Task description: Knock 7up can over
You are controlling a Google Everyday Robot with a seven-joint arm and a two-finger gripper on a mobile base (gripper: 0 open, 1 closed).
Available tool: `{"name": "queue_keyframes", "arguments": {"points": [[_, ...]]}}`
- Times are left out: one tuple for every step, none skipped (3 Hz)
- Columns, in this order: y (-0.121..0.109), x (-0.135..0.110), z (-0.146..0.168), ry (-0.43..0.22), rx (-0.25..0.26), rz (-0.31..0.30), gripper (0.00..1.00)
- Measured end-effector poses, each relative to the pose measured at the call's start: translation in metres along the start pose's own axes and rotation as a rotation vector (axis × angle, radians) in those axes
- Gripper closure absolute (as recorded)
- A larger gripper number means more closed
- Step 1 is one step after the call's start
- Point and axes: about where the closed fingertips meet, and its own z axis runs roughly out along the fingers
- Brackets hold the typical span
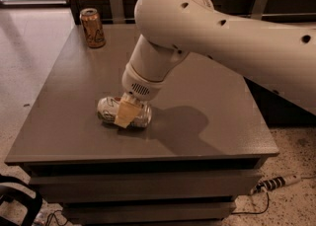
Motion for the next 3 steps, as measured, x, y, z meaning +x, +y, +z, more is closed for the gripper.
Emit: {"name": "queue_keyframes", "arguments": {"points": [[0.0009,-0.0003,-0.0006,0.000,0.001,-0.002,0.36],[0.0019,-0.0006,-0.0013,0.001,0.003,-0.004,0.12],[0.0030,-0.0009,-0.0020,0.001,0.004,-0.006,0.00]]}}
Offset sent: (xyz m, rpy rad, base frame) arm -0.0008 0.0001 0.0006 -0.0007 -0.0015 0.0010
